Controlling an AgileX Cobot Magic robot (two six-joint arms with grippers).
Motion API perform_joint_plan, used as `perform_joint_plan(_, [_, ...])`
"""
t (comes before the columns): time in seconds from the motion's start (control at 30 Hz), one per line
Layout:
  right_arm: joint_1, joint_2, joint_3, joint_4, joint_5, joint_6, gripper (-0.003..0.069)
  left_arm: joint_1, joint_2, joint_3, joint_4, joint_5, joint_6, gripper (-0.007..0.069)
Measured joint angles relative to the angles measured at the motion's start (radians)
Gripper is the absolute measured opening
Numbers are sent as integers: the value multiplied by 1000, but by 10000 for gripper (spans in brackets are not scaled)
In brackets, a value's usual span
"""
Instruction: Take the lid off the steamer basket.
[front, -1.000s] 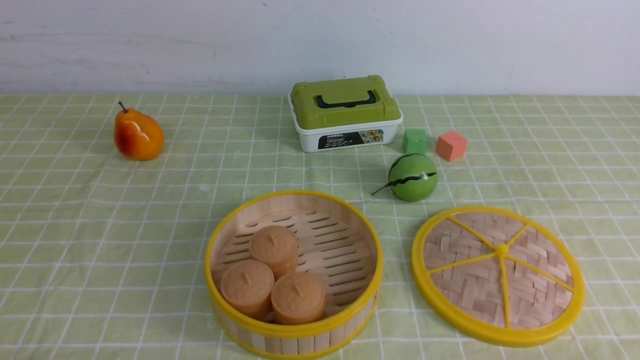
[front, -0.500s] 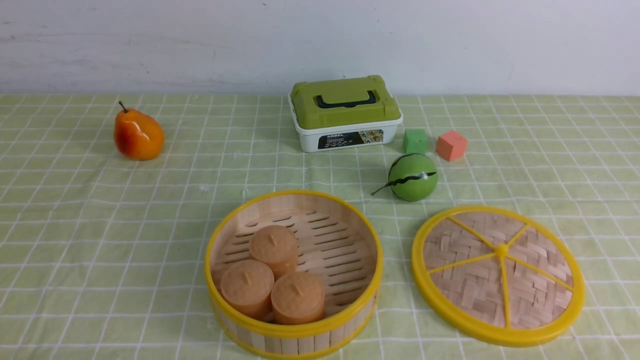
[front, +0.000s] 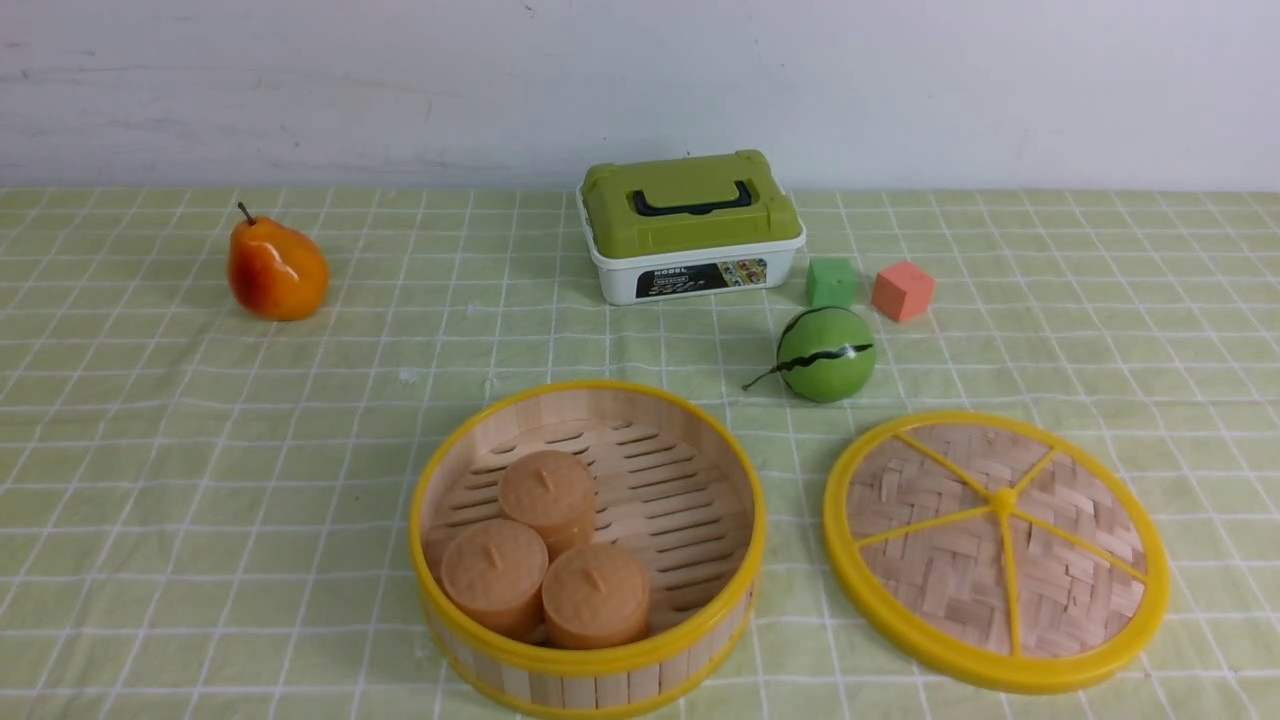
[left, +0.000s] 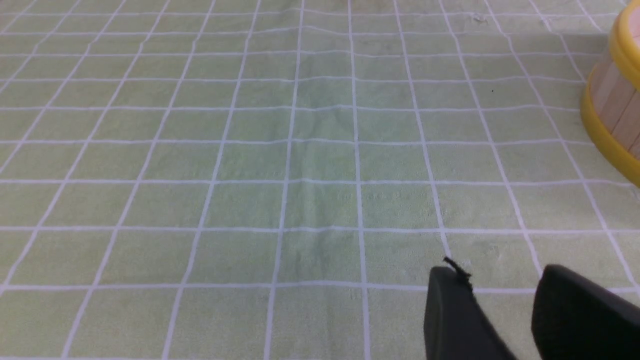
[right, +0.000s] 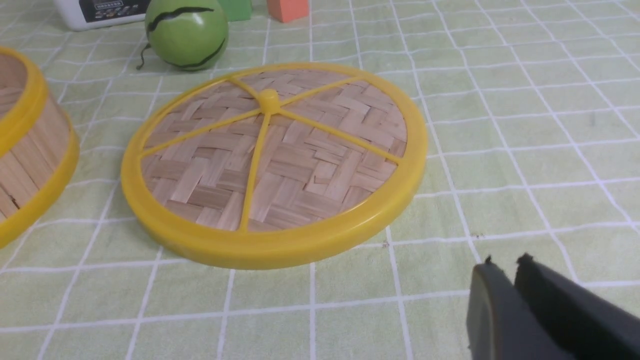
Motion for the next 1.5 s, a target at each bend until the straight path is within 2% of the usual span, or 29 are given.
perform_joint_plan(1.5, [0, 0, 0, 0, 0, -1, 97, 0, 0, 0, 0, 0, 0, 239])
